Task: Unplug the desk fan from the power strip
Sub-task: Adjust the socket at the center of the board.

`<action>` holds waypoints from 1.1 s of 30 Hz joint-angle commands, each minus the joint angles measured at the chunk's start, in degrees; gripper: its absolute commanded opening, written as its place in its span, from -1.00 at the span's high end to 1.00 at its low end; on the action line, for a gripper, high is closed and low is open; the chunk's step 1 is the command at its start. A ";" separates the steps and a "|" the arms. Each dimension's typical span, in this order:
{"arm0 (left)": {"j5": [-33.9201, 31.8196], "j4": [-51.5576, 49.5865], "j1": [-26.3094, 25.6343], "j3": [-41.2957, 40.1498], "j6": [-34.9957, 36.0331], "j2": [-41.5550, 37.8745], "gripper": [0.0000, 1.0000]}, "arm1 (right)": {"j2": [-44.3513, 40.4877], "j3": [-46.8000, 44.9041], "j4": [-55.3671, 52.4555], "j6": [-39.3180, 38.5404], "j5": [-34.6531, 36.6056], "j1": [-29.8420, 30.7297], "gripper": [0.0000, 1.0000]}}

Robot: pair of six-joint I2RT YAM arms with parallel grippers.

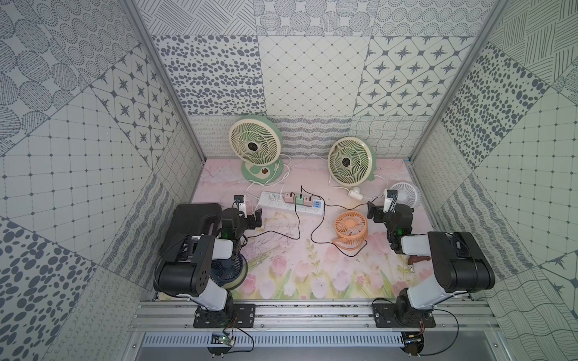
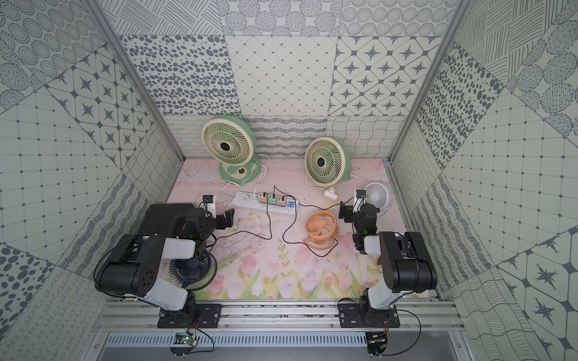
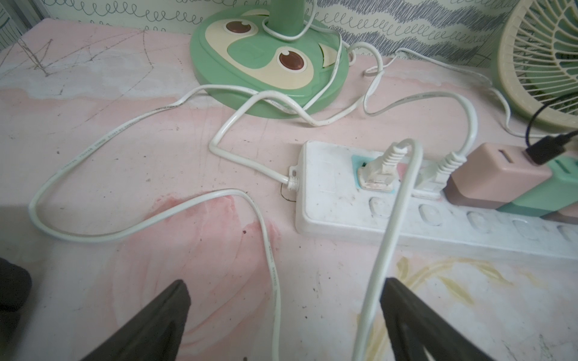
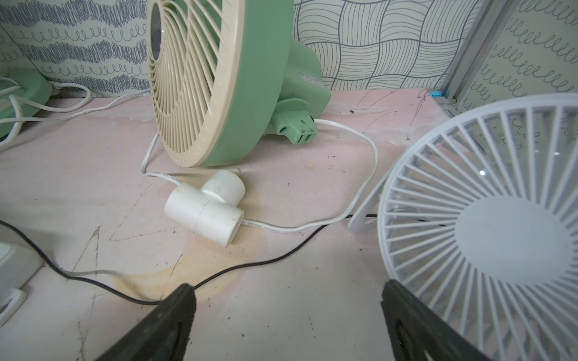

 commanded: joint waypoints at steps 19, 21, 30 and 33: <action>-14.47 -25.32 -2.99 5.03 -9.83 -24.12 -0.99 | -23.70 17.84 -42.09 -2.88 -10.98 5.50 -0.94; -15.35 -29.75 -4.56 8.06 -12.13 -26.57 -0.99 | -22.71 20.66 -45.69 -1.74 -14.82 6.29 -0.94; -11.12 -53.81 -11.74 18.64 -23.26 -29.52 -0.99 | -9.92 33.44 -51.14 7.07 -25.92 9.45 -0.94; -6.90 -58.38 -13.18 20.10 -24.75 -29.68 -0.99 | -4.74 39.28 -55.60 6.82 -29.53 10.05 -0.94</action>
